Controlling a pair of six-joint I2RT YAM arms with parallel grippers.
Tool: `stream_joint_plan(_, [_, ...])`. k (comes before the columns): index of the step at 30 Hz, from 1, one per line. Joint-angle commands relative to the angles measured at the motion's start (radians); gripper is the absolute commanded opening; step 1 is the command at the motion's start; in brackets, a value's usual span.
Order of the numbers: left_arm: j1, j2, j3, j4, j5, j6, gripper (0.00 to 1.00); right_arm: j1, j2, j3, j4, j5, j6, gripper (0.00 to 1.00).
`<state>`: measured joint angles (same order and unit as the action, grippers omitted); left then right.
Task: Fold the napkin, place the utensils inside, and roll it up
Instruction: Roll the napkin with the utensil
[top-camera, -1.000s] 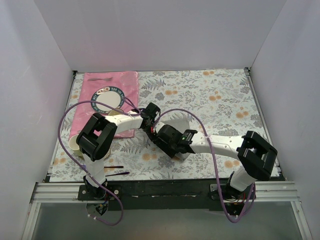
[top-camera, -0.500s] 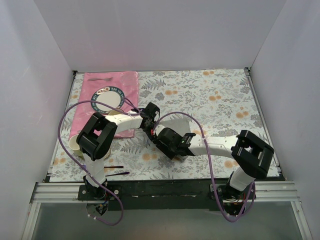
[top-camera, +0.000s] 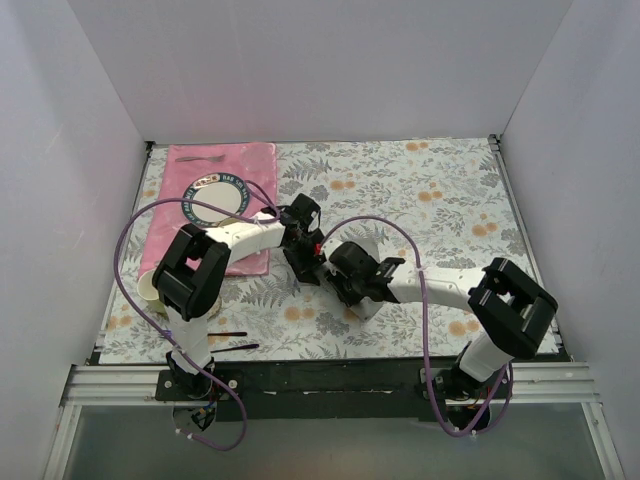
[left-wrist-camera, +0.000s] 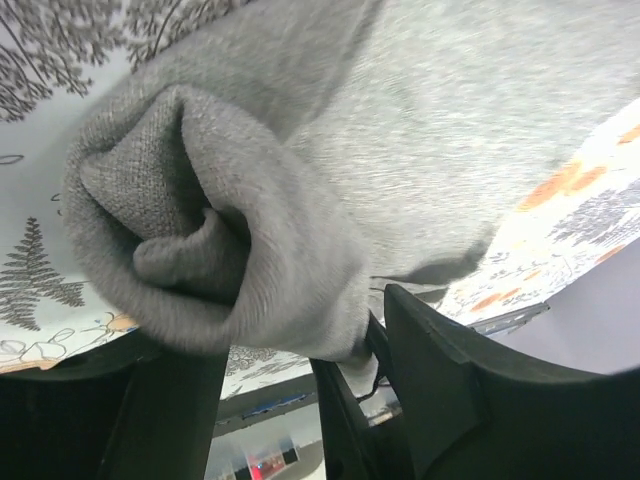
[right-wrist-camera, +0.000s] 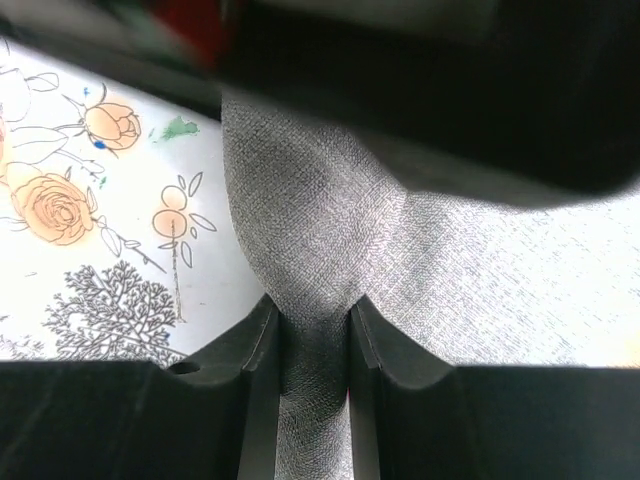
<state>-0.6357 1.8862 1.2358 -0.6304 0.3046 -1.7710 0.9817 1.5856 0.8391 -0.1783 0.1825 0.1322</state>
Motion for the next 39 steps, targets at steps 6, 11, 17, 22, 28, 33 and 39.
stream_joint_plan(6, [0.070,-0.142,0.068,-0.057,-0.104,0.074,0.63,-0.150,0.068,-0.067,0.036,-0.486,0.056,0.19])
stream_joint_plan(11, [0.085,-0.188,0.071,-0.061,-0.116,0.082,0.63,-0.247,0.108,-0.058,0.051,-0.667,0.067,0.19])
stream_joint_plan(17, [0.085,-0.208,0.059,-0.058,-0.124,0.078,0.68,-0.342,0.191,-0.026,0.030,-0.819,0.067,0.19])
stream_joint_plan(22, [0.062,-0.206,0.031,-0.040,-0.075,0.047,0.70,-0.377,0.234,0.015,0.026,-0.885,0.073,0.22])
stream_joint_plan(28, [0.034,-0.199,-0.096,0.004,-0.035,-0.067,0.77,-0.408,0.295,0.049,0.004,-0.940,0.067,0.23])
stream_joint_plan(33, [0.030,-0.150,-0.081,0.020,-0.062,-0.099,0.78,-0.423,0.318,0.074,-0.024,-0.968,0.044,0.25])
stream_joint_plan(39, [0.031,-0.068,-0.039,0.043,-0.113,-0.100,0.79,-0.436,0.321,0.081,-0.038,-0.986,0.035,0.27])
